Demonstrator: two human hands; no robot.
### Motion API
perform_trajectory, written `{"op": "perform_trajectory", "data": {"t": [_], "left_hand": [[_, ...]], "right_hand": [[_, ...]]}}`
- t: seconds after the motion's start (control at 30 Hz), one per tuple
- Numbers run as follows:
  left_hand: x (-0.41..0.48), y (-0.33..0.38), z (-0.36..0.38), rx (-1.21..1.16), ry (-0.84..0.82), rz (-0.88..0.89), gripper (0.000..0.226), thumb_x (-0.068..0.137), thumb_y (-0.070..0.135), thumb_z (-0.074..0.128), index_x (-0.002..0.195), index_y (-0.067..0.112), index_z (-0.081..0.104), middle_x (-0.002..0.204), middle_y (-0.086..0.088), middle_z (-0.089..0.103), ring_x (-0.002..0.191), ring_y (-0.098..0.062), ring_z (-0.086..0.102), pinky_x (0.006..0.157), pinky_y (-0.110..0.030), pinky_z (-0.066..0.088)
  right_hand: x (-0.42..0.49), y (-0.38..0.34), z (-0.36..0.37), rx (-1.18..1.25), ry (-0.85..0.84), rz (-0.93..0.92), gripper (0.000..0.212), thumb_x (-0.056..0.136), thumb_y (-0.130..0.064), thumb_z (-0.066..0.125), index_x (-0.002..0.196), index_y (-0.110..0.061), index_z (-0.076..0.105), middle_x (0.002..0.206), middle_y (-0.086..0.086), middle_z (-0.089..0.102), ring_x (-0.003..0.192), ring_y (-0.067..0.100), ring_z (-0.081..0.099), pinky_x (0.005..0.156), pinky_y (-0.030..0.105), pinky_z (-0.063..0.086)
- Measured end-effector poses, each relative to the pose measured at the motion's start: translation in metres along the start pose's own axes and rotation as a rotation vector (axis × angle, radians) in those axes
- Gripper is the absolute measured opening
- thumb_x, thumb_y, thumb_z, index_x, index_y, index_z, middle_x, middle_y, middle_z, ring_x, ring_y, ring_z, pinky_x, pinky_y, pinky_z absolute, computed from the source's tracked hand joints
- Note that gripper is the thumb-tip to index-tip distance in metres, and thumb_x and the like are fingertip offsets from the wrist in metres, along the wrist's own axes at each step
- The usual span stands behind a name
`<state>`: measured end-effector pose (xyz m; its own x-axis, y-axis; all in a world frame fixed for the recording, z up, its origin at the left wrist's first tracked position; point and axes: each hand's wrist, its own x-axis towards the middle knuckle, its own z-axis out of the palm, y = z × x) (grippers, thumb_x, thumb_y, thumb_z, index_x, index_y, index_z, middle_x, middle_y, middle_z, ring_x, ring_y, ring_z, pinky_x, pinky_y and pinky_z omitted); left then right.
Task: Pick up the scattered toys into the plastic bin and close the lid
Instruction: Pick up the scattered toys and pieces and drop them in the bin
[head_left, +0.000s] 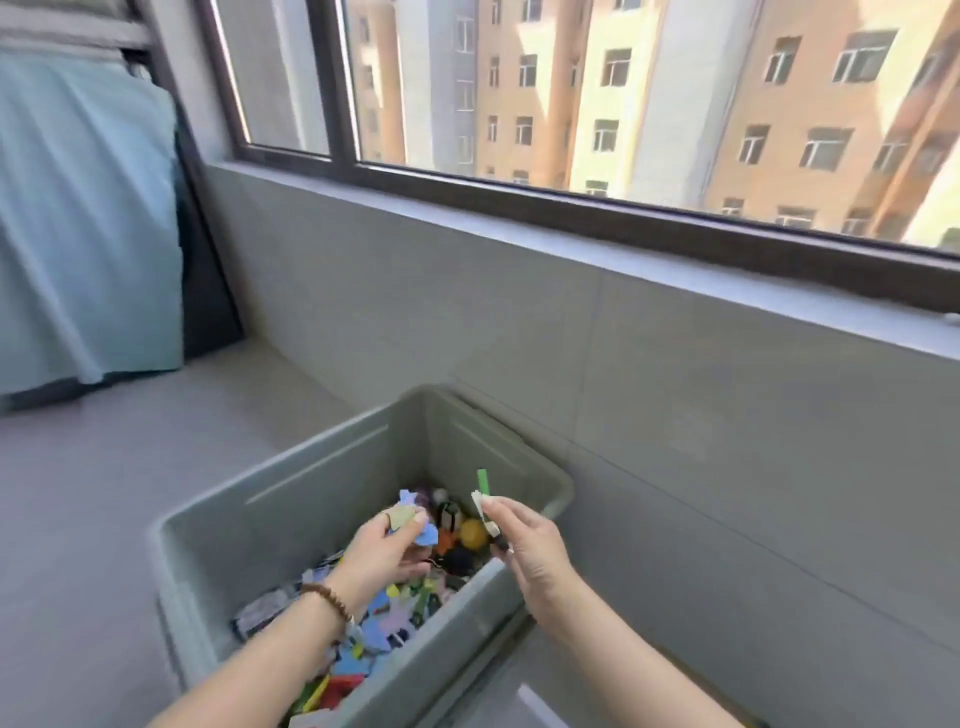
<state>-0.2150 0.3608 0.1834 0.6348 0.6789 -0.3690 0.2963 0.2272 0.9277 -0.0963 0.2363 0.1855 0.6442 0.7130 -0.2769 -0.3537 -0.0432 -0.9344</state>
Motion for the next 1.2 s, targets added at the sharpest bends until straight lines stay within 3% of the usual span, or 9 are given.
{"op": "perform_trajectory", "data": {"t": [0.1,0.2,0.37,0.43,0.57,0.67,0.77,1.0,1.2], "left_hand": [[0.012,-0.016,-0.056,0.197,0.097,-0.004,0.02,0.096,0.031,0.048,0.106,0.015,0.053,0.099,0.002,0.059,0.101,-0.022,0.055,0.064,-0.011,0.046],[0.021,-0.041,-0.092,0.365,0.149,-0.143,0.061,0.097,0.04,0.042,0.145,0.007,0.025,0.145,-0.008,0.04,0.135,-0.023,0.037,0.105,-0.026,0.032],[0.026,-0.067,-0.096,0.415,0.152,-0.12,0.057,0.096,0.036,0.046,0.142,0.007,0.032,0.146,-0.012,0.04,0.133,-0.023,0.041,0.109,-0.031,0.033],[0.025,-0.062,-0.077,0.487,0.087,-0.075,0.056,0.096,0.038,0.044,0.143,0.011,0.032,0.148,-0.007,0.038,0.132,-0.021,0.041,0.107,-0.03,0.035],[0.031,-0.049,-0.025,0.617,0.005,0.059,0.056,0.095,0.043,0.043,0.144,0.017,0.032,0.145,-0.001,0.041,0.114,-0.014,0.053,0.093,-0.026,0.044],[0.034,-0.038,0.021,0.721,-0.055,0.174,0.055,0.094,0.043,0.046,0.142,0.017,0.035,0.146,-0.001,0.04,0.131,-0.018,0.041,0.107,-0.03,0.035],[0.037,-0.032,0.075,0.817,-0.082,0.284,0.055,0.093,0.043,0.049,0.14,0.017,0.038,0.144,-0.002,0.043,0.132,-0.018,0.04,0.11,-0.03,0.032],[0.04,-0.058,0.209,0.937,-0.153,0.597,0.046,0.092,0.036,0.053,0.133,0.015,0.05,0.138,-0.002,0.049,0.134,-0.018,0.037,0.11,-0.025,0.024],[0.046,-0.126,0.316,0.904,-0.448,0.41,0.053,0.09,0.032,0.057,0.137,0.012,0.044,0.142,-0.005,0.043,0.131,-0.02,0.041,0.107,-0.022,0.029]], "right_hand": [[0.034,0.024,0.043,-0.475,0.079,-0.047,0.053,0.07,-0.039,0.08,0.114,-0.015,0.062,0.117,0.003,0.061,0.109,0.017,0.057,0.093,0.026,0.046],[0.04,0.046,0.047,-0.956,0.065,-0.127,0.058,0.077,-0.047,0.07,0.125,-0.019,0.053,0.137,0.001,0.045,0.126,0.017,0.043,0.107,0.031,0.035],[0.025,0.063,0.003,-1.369,-0.131,-0.193,0.076,0.077,-0.077,0.035,0.136,-0.03,0.044,0.155,-0.008,0.021,0.145,0.012,0.011,0.12,0.037,0.006],[0.021,0.067,-0.018,-1.388,-0.171,-0.249,0.096,0.062,-0.087,0.005,0.137,-0.037,0.041,0.156,-0.012,0.017,0.145,0.007,0.002,0.118,0.035,-0.002],[0.018,0.064,-0.055,-1.443,-0.207,-0.321,0.092,0.064,-0.082,0.0,0.143,-0.042,0.025,0.157,-0.014,0.011,0.146,0.007,0.003,0.118,0.03,0.005],[0.007,0.055,-0.095,-1.405,-0.137,-0.247,0.089,0.069,-0.081,0.012,0.144,-0.037,0.027,0.157,-0.015,0.01,0.145,0.007,0.009,0.115,0.024,0.014],[-0.006,0.053,-0.157,-1.278,-0.021,-0.082,0.06,0.091,-0.054,0.043,0.144,-0.031,0.03,0.156,-0.013,0.011,0.144,0.009,0.014,0.113,0.026,0.019],[-0.059,0.094,-0.325,-1.214,0.21,0.215,0.053,0.092,-0.041,0.052,0.14,-0.025,0.037,0.156,-0.005,0.015,0.142,0.013,0.023,0.109,0.025,0.026],[-0.109,0.148,-0.426,-0.919,0.453,0.356,0.051,0.089,-0.034,0.06,0.134,-0.019,0.043,0.146,0.001,0.033,0.131,0.017,0.039,0.095,0.02,0.032]]}}
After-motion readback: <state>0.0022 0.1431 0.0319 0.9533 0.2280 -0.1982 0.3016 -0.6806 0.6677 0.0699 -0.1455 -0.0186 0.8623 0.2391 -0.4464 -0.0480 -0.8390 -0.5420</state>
